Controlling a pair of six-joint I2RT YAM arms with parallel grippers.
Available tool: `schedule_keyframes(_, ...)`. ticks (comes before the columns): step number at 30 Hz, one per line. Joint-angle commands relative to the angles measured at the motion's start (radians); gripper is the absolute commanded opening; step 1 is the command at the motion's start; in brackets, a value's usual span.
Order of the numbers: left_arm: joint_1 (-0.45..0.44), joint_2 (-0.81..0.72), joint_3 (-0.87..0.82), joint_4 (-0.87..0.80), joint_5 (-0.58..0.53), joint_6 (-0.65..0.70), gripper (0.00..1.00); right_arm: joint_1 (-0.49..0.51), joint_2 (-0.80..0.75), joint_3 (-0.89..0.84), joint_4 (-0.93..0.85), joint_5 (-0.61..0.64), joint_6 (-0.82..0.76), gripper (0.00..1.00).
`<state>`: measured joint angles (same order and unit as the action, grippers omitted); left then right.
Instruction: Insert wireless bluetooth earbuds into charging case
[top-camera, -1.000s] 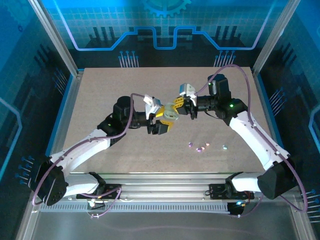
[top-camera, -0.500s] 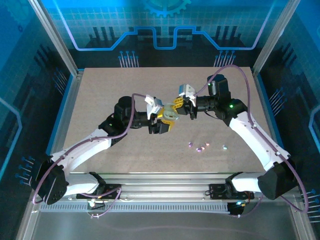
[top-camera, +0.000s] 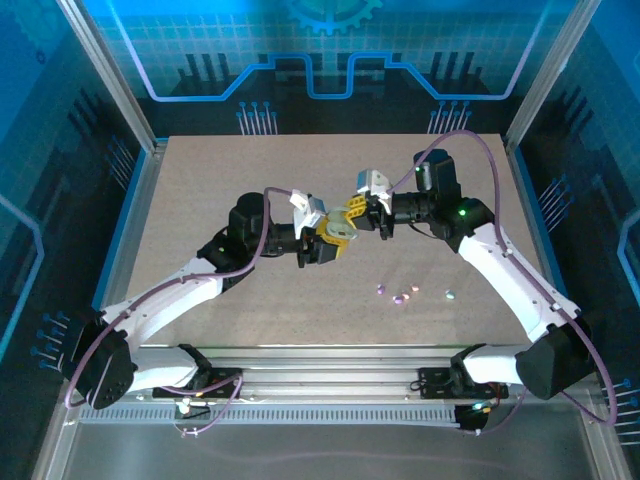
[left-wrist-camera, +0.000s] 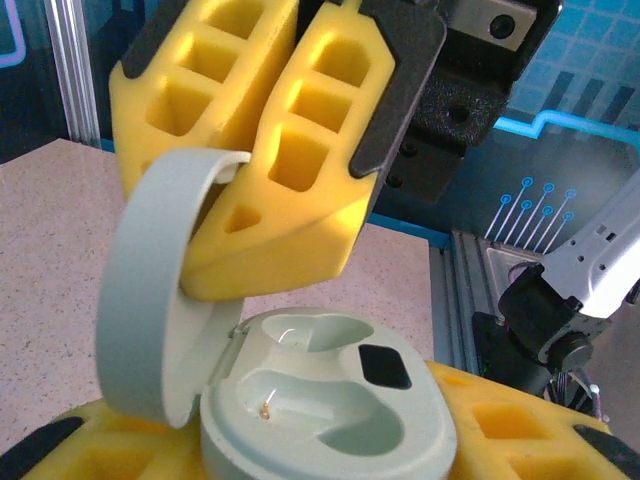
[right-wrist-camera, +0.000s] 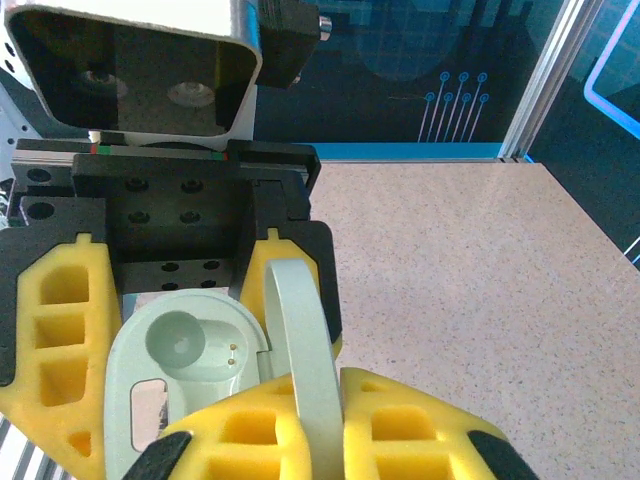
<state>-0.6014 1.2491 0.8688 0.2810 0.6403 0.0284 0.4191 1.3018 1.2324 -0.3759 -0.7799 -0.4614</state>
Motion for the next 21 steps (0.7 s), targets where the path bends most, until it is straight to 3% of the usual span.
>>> schedule_keyframes(1, -0.007, 0.0, 0.029, -0.005, -0.009, 0.027, 0.41, 0.014, -0.028, 0.001, -0.006, -0.007, -0.007, 0.14)
schedule_keyframes(9, -0.006, -0.015, -0.007, 0.039, -0.027, 0.033, 0.36, 0.01, -0.062, -0.011, 0.054, 0.088, 0.082, 0.38)
schedule_keyframes(16, -0.006, -0.028, -0.057, 0.13, -0.016, 0.028, 0.36, -0.034, -0.049, 0.023, 0.022, 0.177, 0.201, 0.43)
schedule_keyframes(21, -0.005, -0.021, -0.08, 0.185, -0.039, 0.01, 0.36, -0.048, -0.044, 0.071, -0.029, 0.1, 0.278, 0.51)
